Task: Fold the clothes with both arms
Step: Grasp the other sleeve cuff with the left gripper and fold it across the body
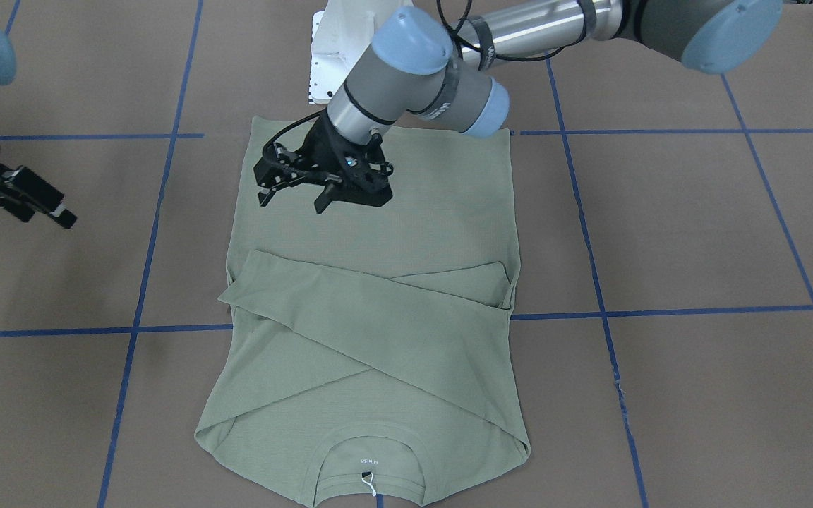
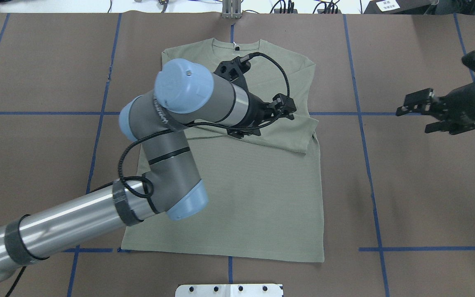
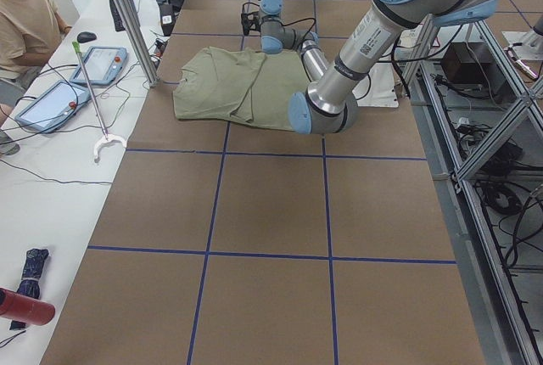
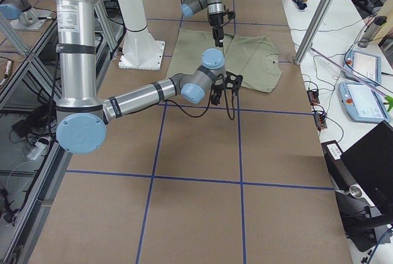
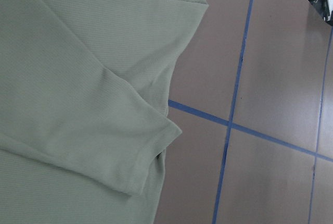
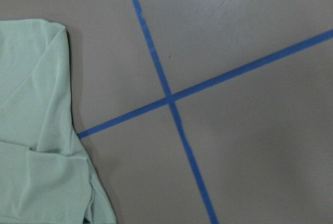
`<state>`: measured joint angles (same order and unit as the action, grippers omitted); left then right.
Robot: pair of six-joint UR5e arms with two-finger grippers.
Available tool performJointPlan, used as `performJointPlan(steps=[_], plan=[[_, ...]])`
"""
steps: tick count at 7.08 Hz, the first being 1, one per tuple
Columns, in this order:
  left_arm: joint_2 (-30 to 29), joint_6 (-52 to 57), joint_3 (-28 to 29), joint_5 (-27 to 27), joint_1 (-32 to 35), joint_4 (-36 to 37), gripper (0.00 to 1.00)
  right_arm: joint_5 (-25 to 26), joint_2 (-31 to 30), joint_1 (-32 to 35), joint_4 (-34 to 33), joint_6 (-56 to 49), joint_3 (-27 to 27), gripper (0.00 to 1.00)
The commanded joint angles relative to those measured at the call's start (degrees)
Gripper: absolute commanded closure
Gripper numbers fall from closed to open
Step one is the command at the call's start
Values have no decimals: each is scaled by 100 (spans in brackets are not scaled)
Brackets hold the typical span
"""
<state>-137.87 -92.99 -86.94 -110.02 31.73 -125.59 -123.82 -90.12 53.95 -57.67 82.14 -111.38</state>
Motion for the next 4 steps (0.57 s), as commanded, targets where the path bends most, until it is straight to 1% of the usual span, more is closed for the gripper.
performJointPlan(steps=[1,2,3,4], plan=[[1073,805,-1076,-508,402,421,5,1626,29,-1792,-68,1746,-664,0],[1400,930,-1306,-555,517,421,7,2390,38,-2688,-269,2440,-884,0],[1707,1062,-1604,-564,545,421,8,3355,125,-3628,-741,2874,-1182,1],[1850,1063,-1798,-555,554,421,8,3965,361,-4298,-1328,3417,-1289,1]])
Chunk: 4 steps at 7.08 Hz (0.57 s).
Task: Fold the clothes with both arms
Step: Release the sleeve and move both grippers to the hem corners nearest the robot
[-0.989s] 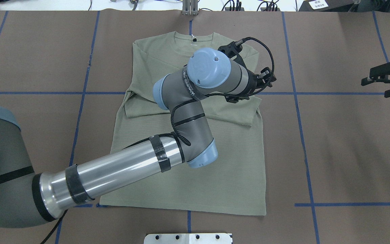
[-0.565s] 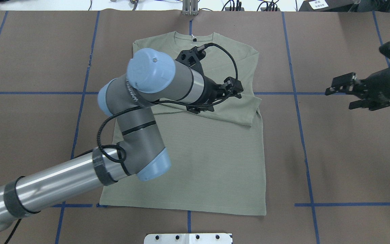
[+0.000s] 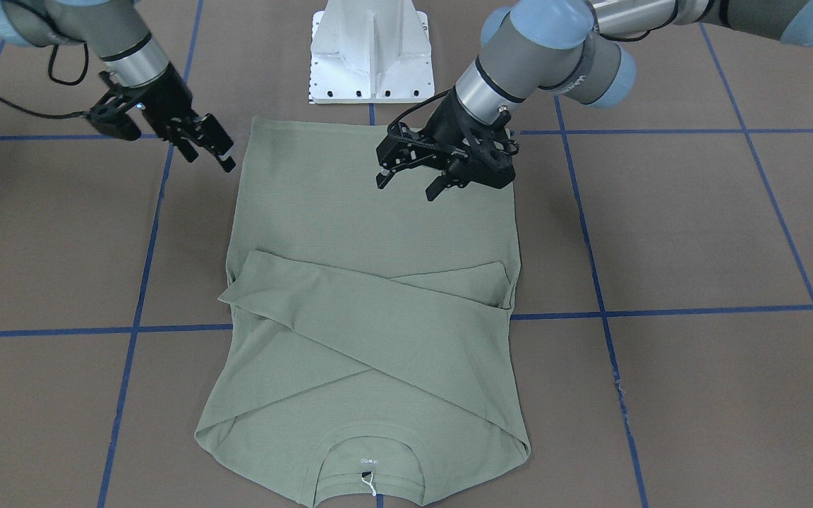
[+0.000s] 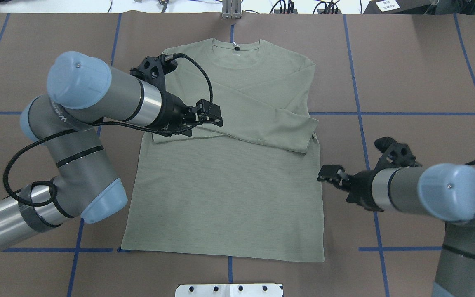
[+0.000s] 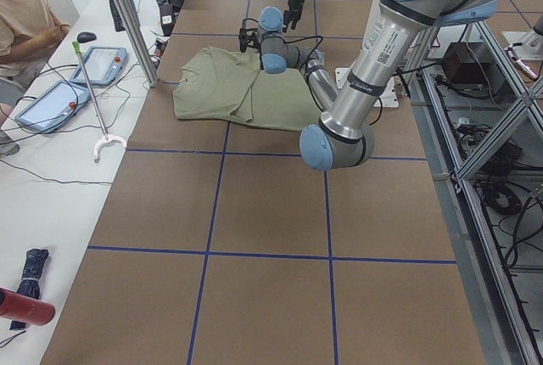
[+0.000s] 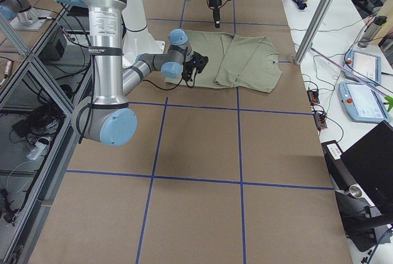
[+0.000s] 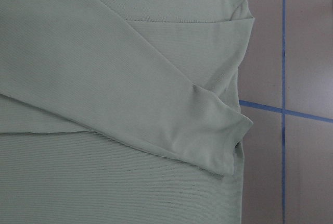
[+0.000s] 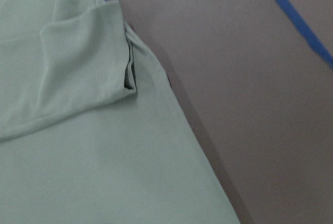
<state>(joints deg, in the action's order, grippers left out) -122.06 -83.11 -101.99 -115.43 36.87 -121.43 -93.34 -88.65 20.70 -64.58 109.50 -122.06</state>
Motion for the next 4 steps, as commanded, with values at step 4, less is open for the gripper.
performJointPlan(steps=[4], plan=[[367,67,-357,-24,74,-12,8,2073,278,-2341,-1748,2276,-204,5]])
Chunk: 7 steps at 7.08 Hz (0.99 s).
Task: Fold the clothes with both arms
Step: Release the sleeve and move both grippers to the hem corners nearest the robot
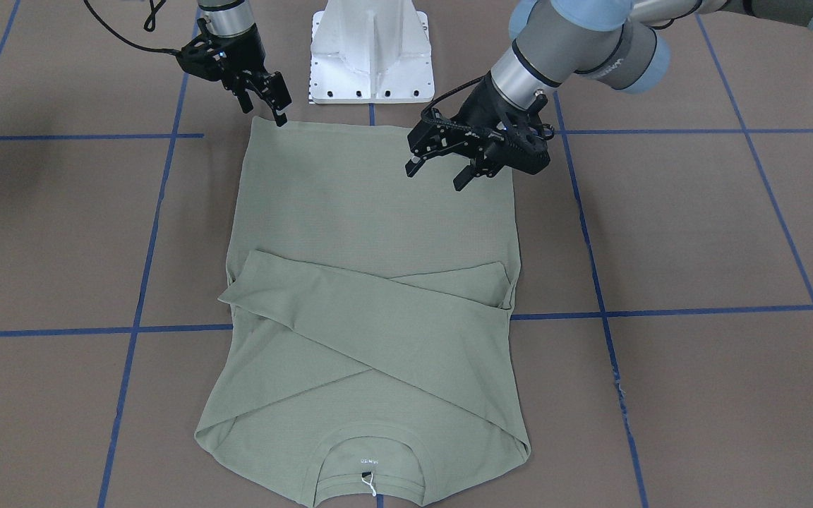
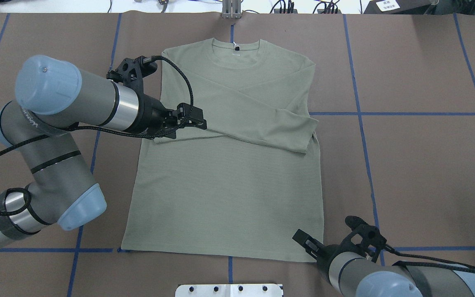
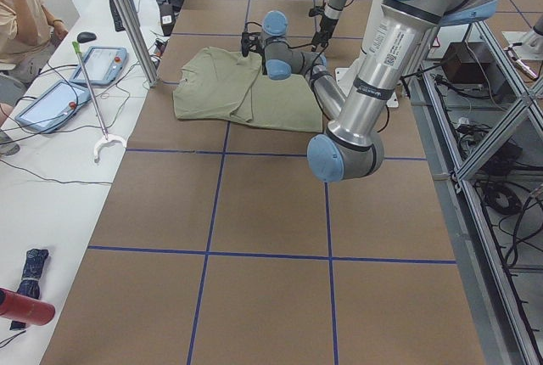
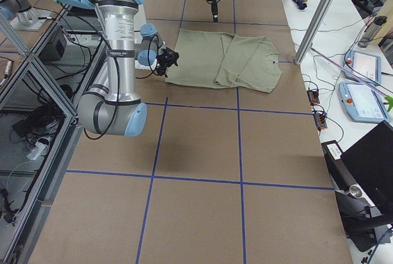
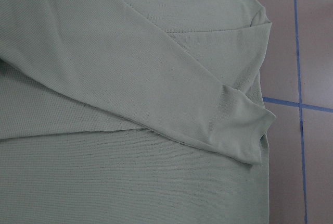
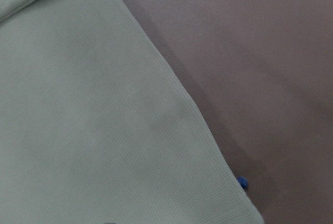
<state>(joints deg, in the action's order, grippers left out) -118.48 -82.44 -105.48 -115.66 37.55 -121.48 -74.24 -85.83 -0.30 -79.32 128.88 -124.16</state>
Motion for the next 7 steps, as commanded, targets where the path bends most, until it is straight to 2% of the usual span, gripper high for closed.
performJointPlan(steps=[1,3,5,6,7], plan=[[10,-9,-8,-1,-2,-8,8,173,-13,-269,-355,365,84,7],[18,-35,-61,-1,-2,1,8,181,31,-287,-365,445,312,12],[18,-53,-61,-1,7,1,8,181,49,-269,-382,445,304,22],[45,-44,-61,-1,7,1,8,190,66,-261,-548,454,261,44],[45,-44,-61,-1,7,-7,8,199,66,-261,-619,454,243,77]])
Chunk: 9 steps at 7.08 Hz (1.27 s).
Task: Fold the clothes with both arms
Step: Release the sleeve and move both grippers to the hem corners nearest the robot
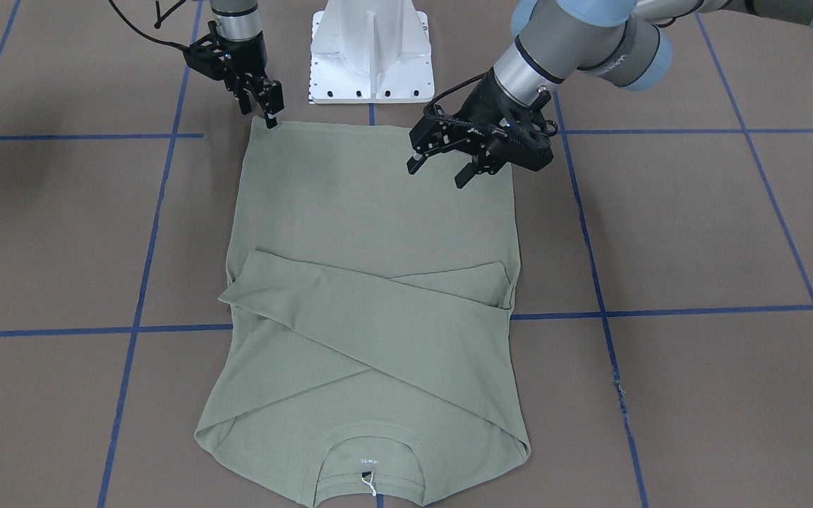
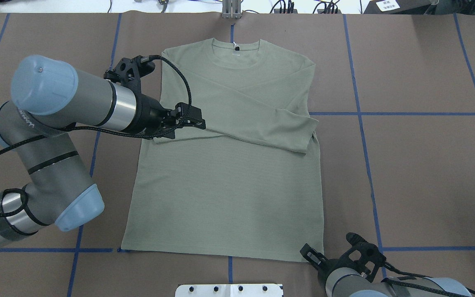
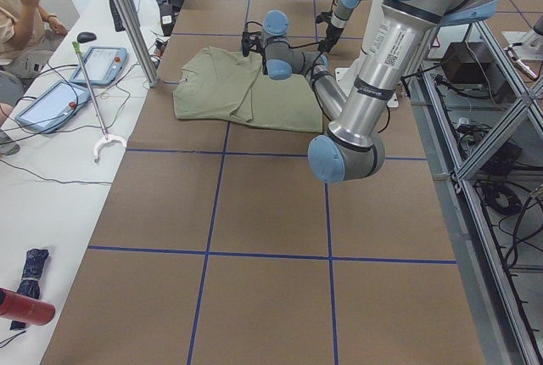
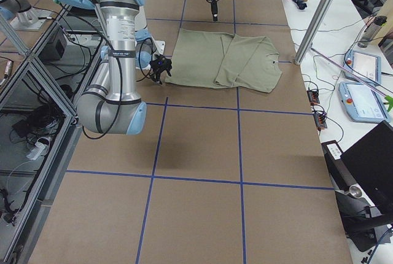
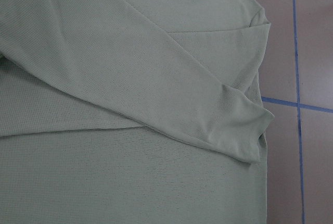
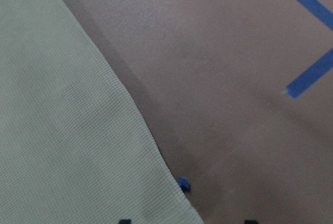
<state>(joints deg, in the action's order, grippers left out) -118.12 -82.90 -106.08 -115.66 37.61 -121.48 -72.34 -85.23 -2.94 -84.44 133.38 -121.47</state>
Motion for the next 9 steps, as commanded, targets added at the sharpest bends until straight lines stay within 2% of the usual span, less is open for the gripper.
performJointPlan(steps=[1,3,5,6,7,8,9], plan=[[17,2,0,0,1,-7,8,9,-2,21,-108,3,-34,99],[61,-7,0,0,1,11,8,1,7,21,-108,-5,-139,100],[351,-549,-131,166,-165,72,8,1,-11,48,-117,3,-289,100],[734,-604,-672,567,-592,568,8,1,-20,83,-108,-5,-342,100],[1060,-631,-1199,1450,-1258,1287,8,1,-28,92,-117,-5,-342,100],[1751,-1049,-1579,2103,-1795,1424,9,1,-20,118,-117,-5,-351,100],[2036,-1401,-1600,2483,-2053,1426,9,1,-11,135,-117,-5,-351,100]])
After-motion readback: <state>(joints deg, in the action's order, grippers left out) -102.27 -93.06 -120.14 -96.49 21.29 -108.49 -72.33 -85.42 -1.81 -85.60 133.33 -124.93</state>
